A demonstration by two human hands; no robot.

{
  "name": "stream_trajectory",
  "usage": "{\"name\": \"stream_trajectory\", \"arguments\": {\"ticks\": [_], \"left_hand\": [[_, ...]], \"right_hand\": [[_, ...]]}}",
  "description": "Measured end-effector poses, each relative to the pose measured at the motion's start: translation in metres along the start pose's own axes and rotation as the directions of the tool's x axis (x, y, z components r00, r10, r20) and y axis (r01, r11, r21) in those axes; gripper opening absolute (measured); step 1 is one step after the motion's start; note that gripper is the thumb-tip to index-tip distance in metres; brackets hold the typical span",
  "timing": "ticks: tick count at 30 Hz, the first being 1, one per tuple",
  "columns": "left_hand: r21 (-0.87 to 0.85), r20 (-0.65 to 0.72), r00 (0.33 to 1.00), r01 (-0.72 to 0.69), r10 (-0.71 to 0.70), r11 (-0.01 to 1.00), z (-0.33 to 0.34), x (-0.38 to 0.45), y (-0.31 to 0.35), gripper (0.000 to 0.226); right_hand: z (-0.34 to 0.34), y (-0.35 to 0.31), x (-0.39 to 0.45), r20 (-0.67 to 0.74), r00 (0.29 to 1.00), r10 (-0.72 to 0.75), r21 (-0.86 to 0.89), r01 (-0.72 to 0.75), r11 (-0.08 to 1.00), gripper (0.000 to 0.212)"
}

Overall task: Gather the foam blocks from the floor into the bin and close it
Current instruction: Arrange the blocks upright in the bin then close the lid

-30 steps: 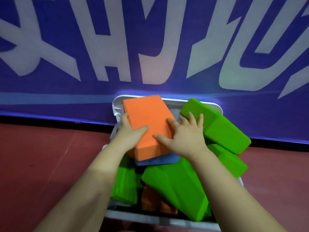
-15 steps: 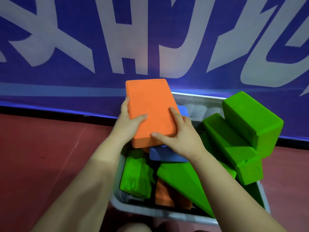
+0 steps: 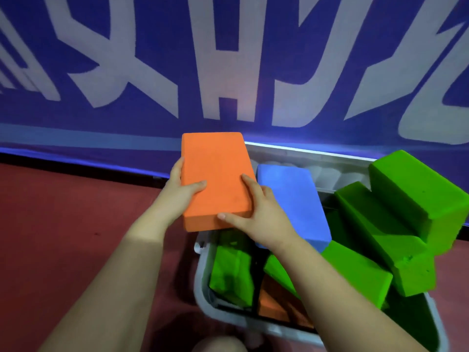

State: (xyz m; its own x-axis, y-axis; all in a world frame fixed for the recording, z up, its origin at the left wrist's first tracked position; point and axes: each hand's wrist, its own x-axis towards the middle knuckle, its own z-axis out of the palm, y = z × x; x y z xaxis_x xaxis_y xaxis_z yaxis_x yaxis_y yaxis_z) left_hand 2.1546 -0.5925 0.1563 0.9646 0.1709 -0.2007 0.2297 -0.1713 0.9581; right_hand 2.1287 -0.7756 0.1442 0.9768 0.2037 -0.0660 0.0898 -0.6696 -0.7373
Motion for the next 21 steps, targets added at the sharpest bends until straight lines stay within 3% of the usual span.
{"name": "stream_trajectory", "arguments": {"ticks": [7,12,16,18,21], "left_hand": [[0.03,-0.103,0.989,0.109,-0.105,0.994,-0.038,0.005,-0.057,0.071],[0.04,-0.039,0.992,0.121,-0.119,0.992,-0.03,0.016,-0.073,0.068],[0.067,-0.015,0.993,0.114,-0.113,0.991,-0.018,0.029,-0.073,0.08],[0.012,0.001,0.99,0.139,-0.139,0.99,-0.01,0.037,-0.075,0.072],[-0.012,0.036,0.986,0.162,-0.161,0.987,0.006,0.044,-0.084,0.062]], "right_hand": [[0.063,-0.002,0.007,0.056,0.998,0.005,0.039,-0.007,0.999,0.101],[0.078,0.01,0.004,0.024,0.997,0.069,0.031,-0.069,0.997,0.102],[0.075,0.015,0.005,0.003,0.996,0.09,-0.113,-0.089,0.99,0.099],[0.074,0.016,0.008,-0.018,0.997,0.081,-0.202,-0.083,0.976,0.093],[0.076,0.02,0.012,-0.07,0.995,-0.068,-0.367,0.038,0.93,0.066]]}}
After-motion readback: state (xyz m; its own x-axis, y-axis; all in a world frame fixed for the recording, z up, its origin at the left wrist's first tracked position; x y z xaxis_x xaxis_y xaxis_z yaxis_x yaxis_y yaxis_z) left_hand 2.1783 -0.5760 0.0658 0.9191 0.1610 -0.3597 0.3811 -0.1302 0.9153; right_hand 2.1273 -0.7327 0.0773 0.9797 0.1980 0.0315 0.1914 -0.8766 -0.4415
